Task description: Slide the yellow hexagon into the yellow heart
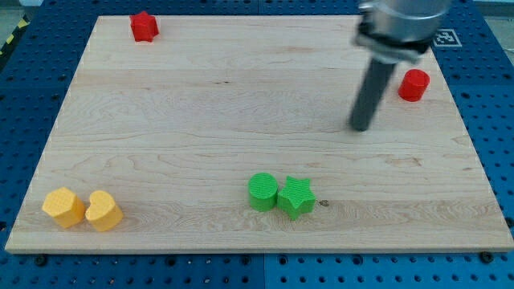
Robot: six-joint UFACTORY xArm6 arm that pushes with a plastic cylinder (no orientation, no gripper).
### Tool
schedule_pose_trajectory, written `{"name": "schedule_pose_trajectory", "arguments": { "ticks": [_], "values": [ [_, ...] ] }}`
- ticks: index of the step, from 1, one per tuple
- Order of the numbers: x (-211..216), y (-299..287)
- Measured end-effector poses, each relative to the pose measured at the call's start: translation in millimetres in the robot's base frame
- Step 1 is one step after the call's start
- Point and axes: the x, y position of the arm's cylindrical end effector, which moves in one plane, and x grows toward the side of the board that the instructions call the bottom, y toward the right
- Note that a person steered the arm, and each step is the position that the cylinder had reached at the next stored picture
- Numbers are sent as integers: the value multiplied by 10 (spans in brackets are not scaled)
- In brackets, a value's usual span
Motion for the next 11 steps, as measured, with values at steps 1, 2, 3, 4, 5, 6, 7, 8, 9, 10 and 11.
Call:
{"name": "schedule_pose_trajectory", "arguments": {
  "ticks": [1,2,3,4,5,6,7,8,9,10,11],
  "values": [
    [272,-1193],
    [422,-2493],
    [400,-3375],
    [401,-3615],
    [457,-4041],
    [508,-4042],
    [875,-4049],
    [927,-4041],
    [1142,-4040],
    [1364,-4039],
    [1366,-4039]
  ]
}}
